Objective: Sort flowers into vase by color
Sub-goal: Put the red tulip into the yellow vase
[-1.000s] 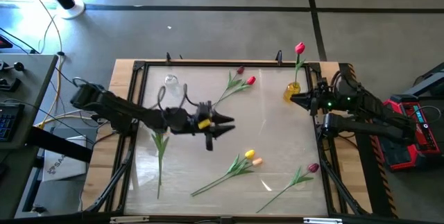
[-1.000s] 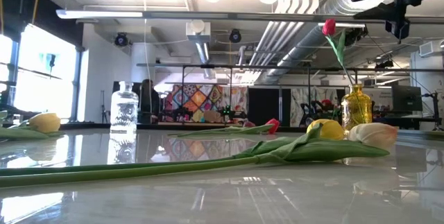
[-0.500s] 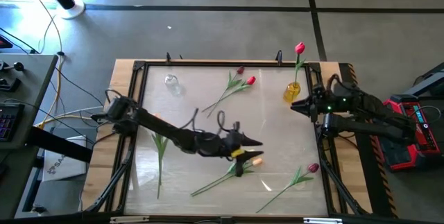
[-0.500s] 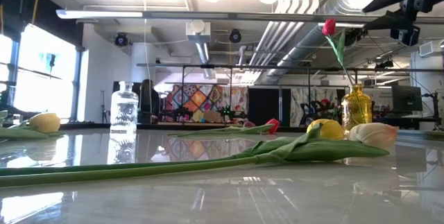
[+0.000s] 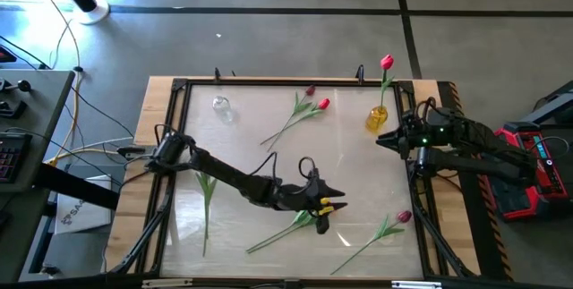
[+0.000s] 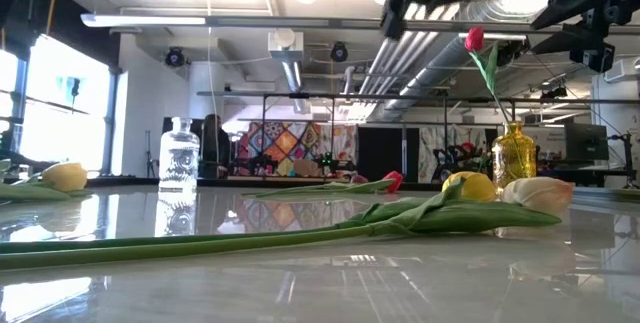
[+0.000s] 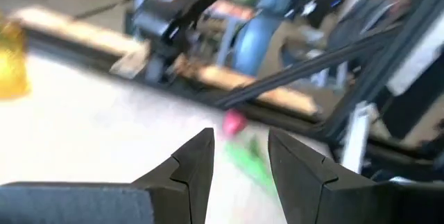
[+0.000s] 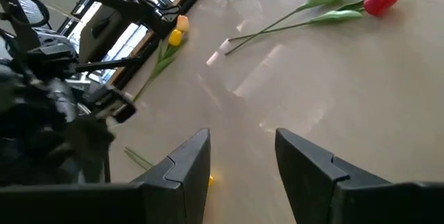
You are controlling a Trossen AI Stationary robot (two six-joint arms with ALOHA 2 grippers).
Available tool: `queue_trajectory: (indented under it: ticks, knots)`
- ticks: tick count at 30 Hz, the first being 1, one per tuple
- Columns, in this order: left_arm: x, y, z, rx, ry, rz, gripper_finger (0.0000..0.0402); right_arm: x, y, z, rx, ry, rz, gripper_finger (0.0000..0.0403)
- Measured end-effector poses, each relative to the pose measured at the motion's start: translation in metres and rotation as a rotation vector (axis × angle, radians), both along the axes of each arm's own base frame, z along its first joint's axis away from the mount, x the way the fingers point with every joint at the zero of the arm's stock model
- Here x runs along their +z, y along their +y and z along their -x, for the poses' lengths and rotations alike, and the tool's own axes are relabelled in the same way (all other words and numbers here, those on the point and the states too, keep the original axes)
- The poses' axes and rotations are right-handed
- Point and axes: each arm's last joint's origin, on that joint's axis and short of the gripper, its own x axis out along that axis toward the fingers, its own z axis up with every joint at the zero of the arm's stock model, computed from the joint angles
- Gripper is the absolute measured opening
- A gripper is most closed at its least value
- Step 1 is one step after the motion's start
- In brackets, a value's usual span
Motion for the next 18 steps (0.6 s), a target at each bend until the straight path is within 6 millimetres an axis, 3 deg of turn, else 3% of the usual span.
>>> queue_trajectory:
  ticks: [3,8,18]
  knots:
    - [-0.005,0.008,0.002,0.051,0.082,0.027,0.0126,0.0,0.0,0.0,0.0,0.0,-0.001,0.0152]
    - [0.007,0.038,0.006,0.125,0.174,0.087,0.0126,0.0,0.0,0.0,0.002,-0.001,-0.005,0.0152]
    - [0.026,0.155,0.02,0.215,0.395,0.037,0.0126,0.0,-0.001,0.0,-0.058,0.002,-0.005,0.0152]
